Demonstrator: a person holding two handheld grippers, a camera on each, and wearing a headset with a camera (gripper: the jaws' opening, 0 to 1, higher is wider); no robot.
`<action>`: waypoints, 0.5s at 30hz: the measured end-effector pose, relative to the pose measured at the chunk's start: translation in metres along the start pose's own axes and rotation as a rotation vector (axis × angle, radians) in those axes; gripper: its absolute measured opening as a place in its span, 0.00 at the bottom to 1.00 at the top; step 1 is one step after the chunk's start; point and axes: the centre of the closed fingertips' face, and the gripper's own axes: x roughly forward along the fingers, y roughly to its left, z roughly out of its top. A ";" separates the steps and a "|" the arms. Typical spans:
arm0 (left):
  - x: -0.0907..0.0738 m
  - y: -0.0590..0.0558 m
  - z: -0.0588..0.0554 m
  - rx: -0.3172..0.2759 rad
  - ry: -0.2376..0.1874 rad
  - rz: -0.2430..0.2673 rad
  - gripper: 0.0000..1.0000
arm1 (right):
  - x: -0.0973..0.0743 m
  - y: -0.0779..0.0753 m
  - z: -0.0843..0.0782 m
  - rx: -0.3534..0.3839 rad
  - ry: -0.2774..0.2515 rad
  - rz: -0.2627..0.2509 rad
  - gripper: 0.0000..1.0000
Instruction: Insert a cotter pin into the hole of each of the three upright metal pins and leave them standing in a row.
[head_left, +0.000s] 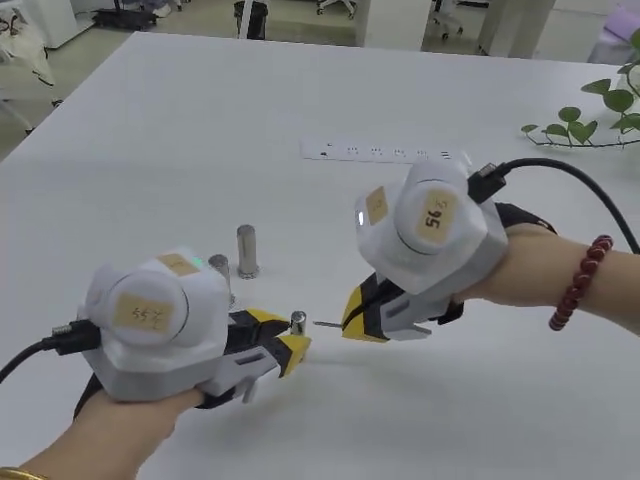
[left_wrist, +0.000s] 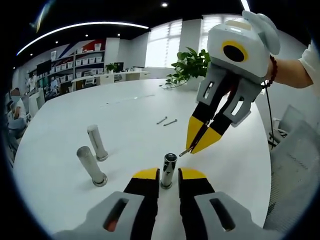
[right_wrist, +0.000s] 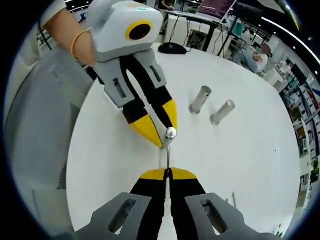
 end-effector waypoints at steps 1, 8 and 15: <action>0.001 0.000 0.000 0.000 0.000 -0.002 0.13 | 0.000 0.000 0.001 0.000 0.002 0.002 0.02; 0.003 0.000 0.000 0.003 0.002 -0.007 0.09 | 0.002 -0.003 0.006 -0.008 0.001 0.005 0.02; 0.003 0.002 -0.001 0.003 0.003 -0.006 0.08 | 0.003 -0.003 0.008 -0.020 0.010 0.013 0.02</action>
